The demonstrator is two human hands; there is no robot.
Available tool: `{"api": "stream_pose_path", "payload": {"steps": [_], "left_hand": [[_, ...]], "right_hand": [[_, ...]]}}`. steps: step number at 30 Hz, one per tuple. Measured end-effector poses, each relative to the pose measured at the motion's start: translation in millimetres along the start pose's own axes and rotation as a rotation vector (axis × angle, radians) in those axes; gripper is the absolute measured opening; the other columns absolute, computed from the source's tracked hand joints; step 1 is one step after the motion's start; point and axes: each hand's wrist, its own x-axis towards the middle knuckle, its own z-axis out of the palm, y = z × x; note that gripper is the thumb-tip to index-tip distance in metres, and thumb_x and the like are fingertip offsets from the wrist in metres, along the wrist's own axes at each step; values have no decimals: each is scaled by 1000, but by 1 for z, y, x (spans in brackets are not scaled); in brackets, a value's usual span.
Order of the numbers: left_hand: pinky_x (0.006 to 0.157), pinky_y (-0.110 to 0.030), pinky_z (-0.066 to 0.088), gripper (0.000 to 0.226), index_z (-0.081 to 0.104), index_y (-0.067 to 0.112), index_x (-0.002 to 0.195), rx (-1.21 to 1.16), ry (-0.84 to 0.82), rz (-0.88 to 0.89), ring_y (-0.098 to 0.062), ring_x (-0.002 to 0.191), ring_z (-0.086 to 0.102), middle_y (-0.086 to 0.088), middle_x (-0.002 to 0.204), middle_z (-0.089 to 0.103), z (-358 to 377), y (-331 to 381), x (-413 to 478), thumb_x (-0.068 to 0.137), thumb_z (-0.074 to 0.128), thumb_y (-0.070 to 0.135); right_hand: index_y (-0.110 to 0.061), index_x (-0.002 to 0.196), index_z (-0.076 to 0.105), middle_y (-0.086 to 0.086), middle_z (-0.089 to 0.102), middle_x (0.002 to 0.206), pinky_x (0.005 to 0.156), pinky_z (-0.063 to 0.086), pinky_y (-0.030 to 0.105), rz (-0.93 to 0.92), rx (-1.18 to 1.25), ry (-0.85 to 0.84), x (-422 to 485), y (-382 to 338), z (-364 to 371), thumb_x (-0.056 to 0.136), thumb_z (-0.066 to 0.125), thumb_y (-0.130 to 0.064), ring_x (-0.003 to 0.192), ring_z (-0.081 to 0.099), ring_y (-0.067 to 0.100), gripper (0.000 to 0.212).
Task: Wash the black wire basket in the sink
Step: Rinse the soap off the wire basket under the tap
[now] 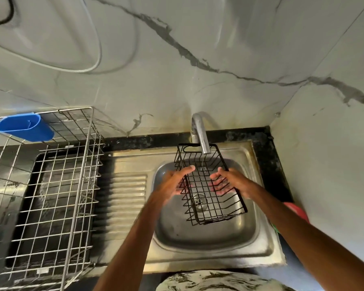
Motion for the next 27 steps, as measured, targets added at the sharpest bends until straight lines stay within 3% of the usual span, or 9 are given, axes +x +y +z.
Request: {"api": "stream_pose_path", "payload": {"steps": [3,7,9,13,16,19,22,24,27], "left_hand": [[106,-50,50,91,51,11,131,-80,20,-51,-31,120,61,-12,124,61,8,-5,-6,68,84,68],[101,-60,52,98,47,11,139,-109,-95,-102,-36,115,68,-18,134,63,15,-10,-15,58,79,55],[98,-61,54,77,46,11,135,-165,-107,-91,-39,115,68,-20,138,61,15,-15,-14,70,71,45],[100,-65,52,32,52,26,115,-248,-76,-83,-46,111,69,-19,143,57,19,-24,-1,85,63,29],[93,-65,55,22,56,23,111,-265,-64,-53,-46,112,69,-17,147,51,25,-27,4,90,61,30],[95,-65,55,42,51,27,130,-241,-72,26,-40,108,72,-13,142,55,33,-28,-1,94,61,46],[108,-67,42,118,27,28,159,-246,-121,68,-42,139,48,-14,160,38,37,-32,2,63,79,74],[111,-60,39,124,21,25,163,-208,-107,133,-37,147,37,-12,167,28,40,-28,-2,63,79,72],[104,-51,41,108,29,17,160,-203,-87,152,-29,139,46,-12,161,40,35,-29,2,76,75,67]], "right_hand": [[-2,115,67,21,75,97,77,62,44,16,-42,44,-1,1,1,110,33,-37,87,75,34,49],[-5,111,68,17,73,92,80,62,47,16,-138,117,1,3,2,109,37,-37,79,75,29,44],[-6,111,68,11,74,93,79,62,48,-27,-308,256,0,-1,7,106,45,-37,78,75,25,39],[-12,143,47,10,51,143,107,47,43,-331,-853,790,-12,-7,33,98,57,-31,133,48,25,50],[-13,156,28,8,25,164,123,25,42,-505,-814,507,-14,-12,60,104,47,-28,152,23,23,57],[-9,160,-3,8,-17,166,122,0,41,-243,-863,146,11,1,68,108,35,-40,154,-11,25,72],[-7,154,-25,12,-41,156,119,-16,52,-52,-1030,204,41,7,64,104,15,-58,147,-33,31,81],[-10,151,-30,11,-44,154,114,-23,54,-44,-1056,271,52,5,70,103,12,-62,144,-38,30,82],[-18,154,-27,3,-39,158,116,-17,63,-261,-1184,147,55,5,83,104,28,-53,146,-34,27,82]]}}
